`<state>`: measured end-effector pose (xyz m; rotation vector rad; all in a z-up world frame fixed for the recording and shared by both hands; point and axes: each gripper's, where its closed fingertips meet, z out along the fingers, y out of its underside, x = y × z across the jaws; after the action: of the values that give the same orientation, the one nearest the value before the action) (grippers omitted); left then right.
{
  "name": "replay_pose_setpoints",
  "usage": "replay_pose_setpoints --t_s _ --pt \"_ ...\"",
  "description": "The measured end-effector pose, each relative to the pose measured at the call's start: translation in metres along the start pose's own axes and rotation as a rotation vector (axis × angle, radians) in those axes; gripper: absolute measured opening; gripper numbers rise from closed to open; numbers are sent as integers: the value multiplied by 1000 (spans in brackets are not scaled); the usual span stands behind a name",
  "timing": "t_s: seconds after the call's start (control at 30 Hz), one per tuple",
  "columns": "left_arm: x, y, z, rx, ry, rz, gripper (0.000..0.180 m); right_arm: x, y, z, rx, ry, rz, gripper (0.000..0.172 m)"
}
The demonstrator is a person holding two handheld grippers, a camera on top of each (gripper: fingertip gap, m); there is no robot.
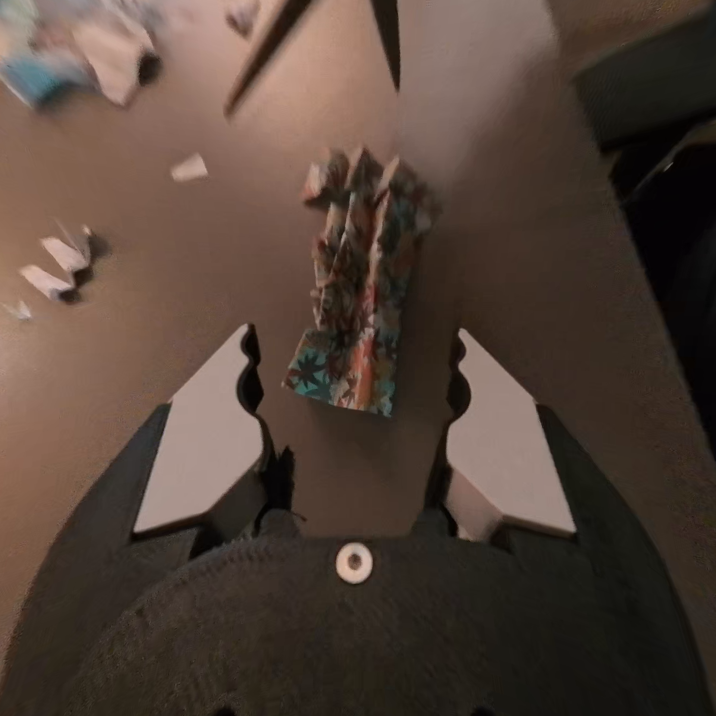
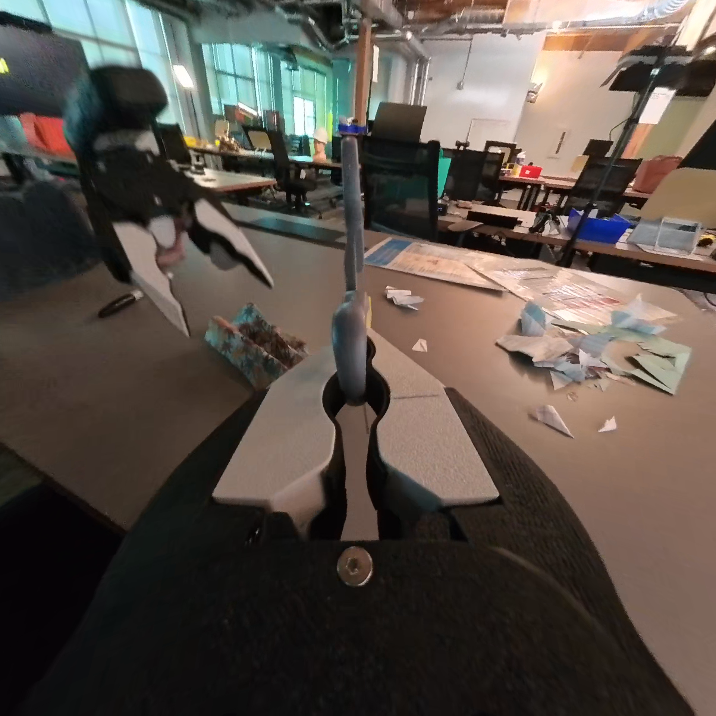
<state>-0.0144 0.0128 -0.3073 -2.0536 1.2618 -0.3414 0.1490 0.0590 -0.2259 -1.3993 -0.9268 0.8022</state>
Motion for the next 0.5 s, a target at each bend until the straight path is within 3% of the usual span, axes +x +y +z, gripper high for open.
replay_pose_setpoints --t_s 0.13,0.33,0.5 --pt "6 29 17 -89 9 34 70 -5 -10 -2 31 -22 37 0" --pt "3 33 18 -63 6 59 16 -30 -15 -6 40 -228 6 0" --pt "17 14 16 46 131 73 2 -48 -13 -2 -43 -424 -103 0"
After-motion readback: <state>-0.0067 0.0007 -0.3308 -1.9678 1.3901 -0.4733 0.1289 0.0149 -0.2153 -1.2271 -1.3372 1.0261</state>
